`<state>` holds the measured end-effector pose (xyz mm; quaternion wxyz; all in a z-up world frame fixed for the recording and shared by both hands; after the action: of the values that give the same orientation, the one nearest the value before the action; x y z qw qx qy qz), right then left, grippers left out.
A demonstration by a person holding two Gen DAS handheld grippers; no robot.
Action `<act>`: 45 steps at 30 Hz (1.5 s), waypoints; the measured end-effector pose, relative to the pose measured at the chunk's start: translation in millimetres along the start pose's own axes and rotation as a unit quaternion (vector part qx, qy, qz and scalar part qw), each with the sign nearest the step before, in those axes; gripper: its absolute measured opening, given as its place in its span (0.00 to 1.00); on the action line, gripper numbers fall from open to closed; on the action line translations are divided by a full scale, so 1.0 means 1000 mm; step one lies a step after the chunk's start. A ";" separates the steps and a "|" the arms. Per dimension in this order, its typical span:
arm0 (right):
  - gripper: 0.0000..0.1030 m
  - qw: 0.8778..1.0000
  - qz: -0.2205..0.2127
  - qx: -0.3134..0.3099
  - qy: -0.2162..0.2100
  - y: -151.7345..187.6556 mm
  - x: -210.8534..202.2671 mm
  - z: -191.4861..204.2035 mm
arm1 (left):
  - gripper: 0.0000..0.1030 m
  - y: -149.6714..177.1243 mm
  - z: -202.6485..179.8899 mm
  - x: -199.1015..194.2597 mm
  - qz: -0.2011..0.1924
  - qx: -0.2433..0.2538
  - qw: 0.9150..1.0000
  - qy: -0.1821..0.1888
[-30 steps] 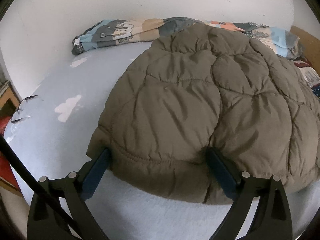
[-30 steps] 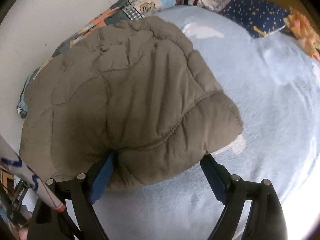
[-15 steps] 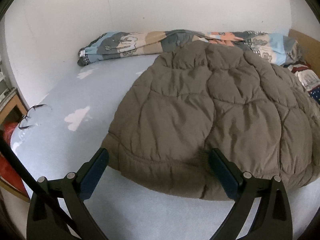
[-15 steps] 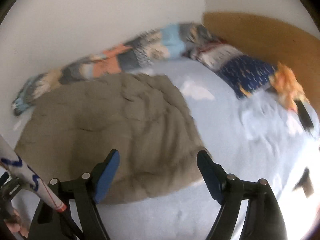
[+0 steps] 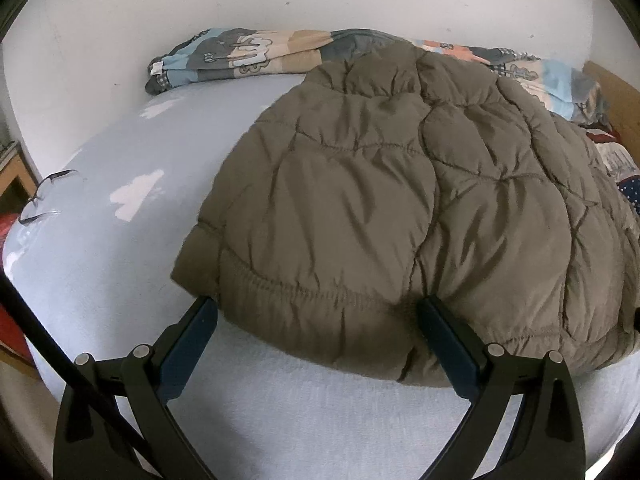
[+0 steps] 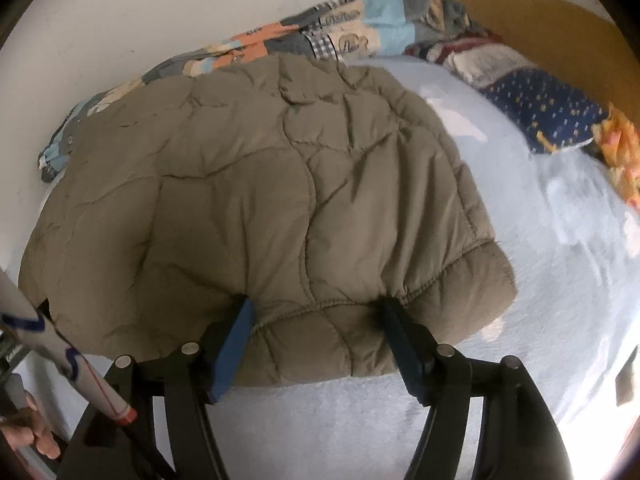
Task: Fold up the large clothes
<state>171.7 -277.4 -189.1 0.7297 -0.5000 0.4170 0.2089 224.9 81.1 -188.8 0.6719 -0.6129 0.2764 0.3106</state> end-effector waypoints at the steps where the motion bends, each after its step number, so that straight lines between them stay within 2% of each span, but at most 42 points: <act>1: 0.70 1.000 -0.010 -0.006 0.000 0.002 -0.006 0.002 | 0.98 0.001 -0.001 -0.004 -0.001 0.002 1.000 -0.002; 7: 0.70 0.996 -0.069 -0.045 -0.019 0.005 -0.050 0.031 | 0.98 0.007 -0.019 -0.036 -0.023 0.035 0.999 0.013; 12: 0.70 0.995 -0.075 -0.060 -0.035 0.019 -0.066 0.049 | 0.98 0.009 -0.035 -0.060 -0.050 0.069 0.996 0.024; 15: 0.73 0.994 -0.076 -0.070 -0.039 0.022 -0.068 0.054 | 0.98 0.011 -0.039 -0.060 -0.048 0.076 0.996 0.023; 19: 0.73 0.995 -0.071 -0.067 -0.035 0.023 -0.062 0.056 | 0.98 0.012 -0.038 -0.046 -0.031 0.070 0.997 0.024; 27: 0.73 0.997 -0.065 -0.029 -0.015 0.003 -0.037 0.039 | 0.98 0.004 -0.041 -0.033 -0.037 0.070 0.997 0.017; 32: 0.73 0.999 -0.038 -0.013 0.002 0.002 -0.012 0.033 | 0.98 -0.001 -0.041 -0.021 -0.032 0.074 0.997 0.019; 45: 0.81 0.999 -0.029 -0.033 0.028 0.008 0.007 0.036 | 0.98 -0.005 -0.046 -0.003 -0.022 0.075 0.997 0.019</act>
<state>184.2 -242.0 -193.4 0.7066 -0.5411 0.4158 0.1872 227.3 34.9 -187.3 0.7175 -0.5722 0.2980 0.2626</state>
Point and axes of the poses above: each gripper's, at about its wrist camera, not at the fingertips, and x roughly the way its jaws point, z to its left, y to its underside, the point moved 10 cm from there along x, roughly the way its jaws point, and after that the axes turned 7 degrees about x, right-handed, at the moved point
